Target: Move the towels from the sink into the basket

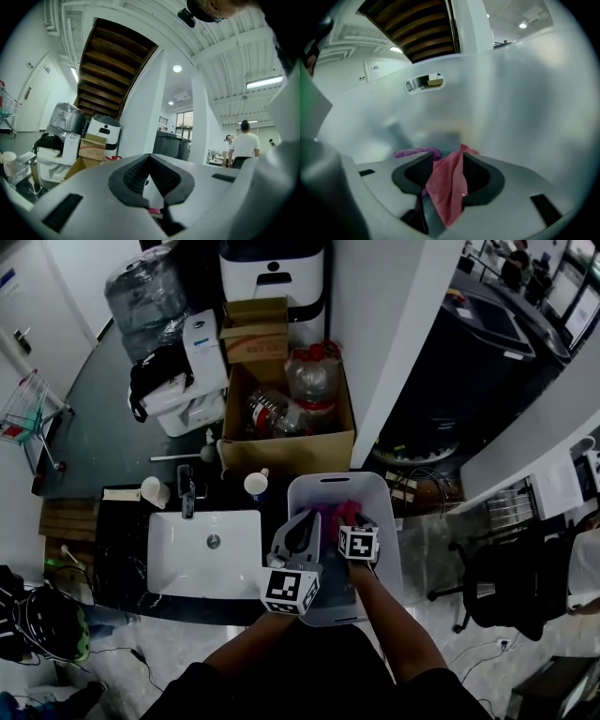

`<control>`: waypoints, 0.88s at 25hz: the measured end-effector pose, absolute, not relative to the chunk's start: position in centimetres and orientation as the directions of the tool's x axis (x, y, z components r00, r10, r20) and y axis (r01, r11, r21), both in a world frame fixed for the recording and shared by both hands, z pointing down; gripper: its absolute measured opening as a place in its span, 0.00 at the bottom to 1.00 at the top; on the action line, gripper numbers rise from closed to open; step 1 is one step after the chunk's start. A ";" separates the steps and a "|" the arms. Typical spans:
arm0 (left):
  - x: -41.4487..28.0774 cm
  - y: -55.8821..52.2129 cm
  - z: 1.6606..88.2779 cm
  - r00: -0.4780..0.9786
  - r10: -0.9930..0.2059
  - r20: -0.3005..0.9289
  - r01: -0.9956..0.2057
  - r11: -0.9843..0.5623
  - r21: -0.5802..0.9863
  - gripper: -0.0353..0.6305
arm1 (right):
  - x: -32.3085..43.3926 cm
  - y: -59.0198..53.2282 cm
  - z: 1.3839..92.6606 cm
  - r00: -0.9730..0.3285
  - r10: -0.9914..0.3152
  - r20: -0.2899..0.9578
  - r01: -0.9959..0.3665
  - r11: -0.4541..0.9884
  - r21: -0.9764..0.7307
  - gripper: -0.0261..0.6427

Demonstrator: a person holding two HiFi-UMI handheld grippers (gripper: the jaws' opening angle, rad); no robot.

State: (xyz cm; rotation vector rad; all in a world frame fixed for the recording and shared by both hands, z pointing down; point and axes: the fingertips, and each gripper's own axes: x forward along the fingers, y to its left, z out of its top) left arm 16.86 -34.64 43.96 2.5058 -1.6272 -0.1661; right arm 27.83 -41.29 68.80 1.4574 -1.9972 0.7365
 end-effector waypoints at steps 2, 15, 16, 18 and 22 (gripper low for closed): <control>16.8 -34.4 43.8 0.405 -0.914 -0.014 -0.899 -0.401 0.175 0.06 | 27.6 -41.0 67.6 -0.276 -0.663 0.695 -0.956 0.262 -0.129 0.35; 16.3 -33.4 43.2 0.402 -0.915 -0.028 -0.901 -0.401 0.166 0.06 | 23.7 -38.5 56.6 -0.445 -0.746 0.496 -0.892 0.416 -0.176 0.35; 16.2 -33.3 43.2 0.401 -0.915 -0.028 -0.901 -0.400 0.166 0.06 | 23.4 -38.3 55.8 -0.453 -0.750 0.482 -0.888 0.431 -0.163 0.35; 16.2 -33.2 43.2 0.400 -0.916 -0.026 -0.902 -0.399 0.165 0.06 | 22.9 -37.8 53.9 -0.465 -0.766 0.444 -0.879 0.458 -0.131 0.34; 16.2 -32.9 43.2 0.402 -0.915 -0.023 -0.901 -0.400 0.167 0.06 | 22.4 -36.4 51.1 -0.491 -0.785 0.379 -0.868 0.478 -0.134 0.28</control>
